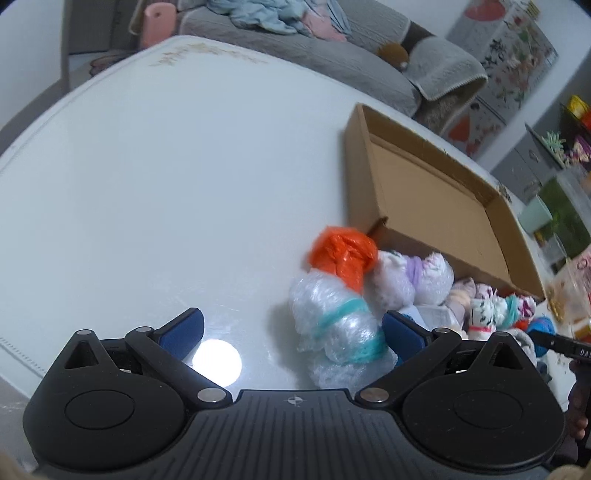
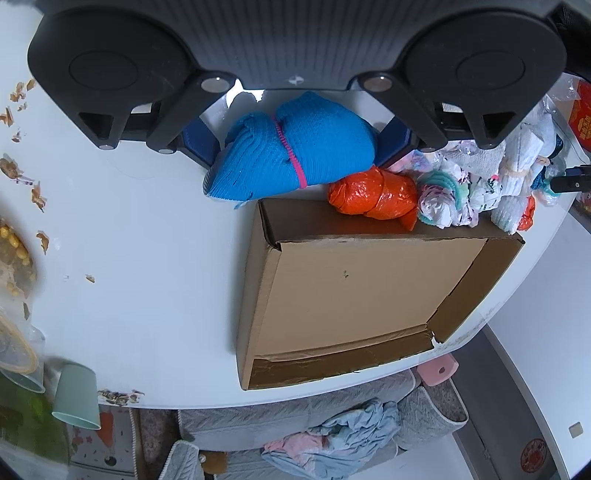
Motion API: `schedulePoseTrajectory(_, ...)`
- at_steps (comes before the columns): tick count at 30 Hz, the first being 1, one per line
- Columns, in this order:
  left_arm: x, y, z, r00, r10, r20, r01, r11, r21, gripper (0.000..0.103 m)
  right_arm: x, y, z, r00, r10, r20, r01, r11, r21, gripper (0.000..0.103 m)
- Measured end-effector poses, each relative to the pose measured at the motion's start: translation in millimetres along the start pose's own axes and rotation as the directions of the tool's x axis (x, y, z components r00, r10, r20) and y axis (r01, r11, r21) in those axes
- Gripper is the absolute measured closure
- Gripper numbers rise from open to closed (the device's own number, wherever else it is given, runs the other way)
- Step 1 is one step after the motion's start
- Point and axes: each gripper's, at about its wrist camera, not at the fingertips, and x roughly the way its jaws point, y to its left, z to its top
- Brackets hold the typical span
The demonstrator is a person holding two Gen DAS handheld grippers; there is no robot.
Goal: Organize objects
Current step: 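Grasp the bubble-wrap roll with left gripper while right gripper grasps blue knit sock roll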
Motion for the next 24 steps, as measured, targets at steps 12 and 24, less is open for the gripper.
schedulePoseTrajectory(12, 16, -57, -13, 0.984, 0.174, 0.036, -0.178, 0.961, 0.212, 0.002, 0, -5, -2, 1.0, 0.007, 0.012, -0.008, 1.0, 0.008, 0.015)
schedulePoseTrajectory(24, 28, -79, -24, 0.992, 0.112, 0.064, -0.125, 0.954, 0.272, 0.054, -6, -4, -8, 0.999, 0.015, 0.035, -0.015, 1.0, 0.002, 0.027)
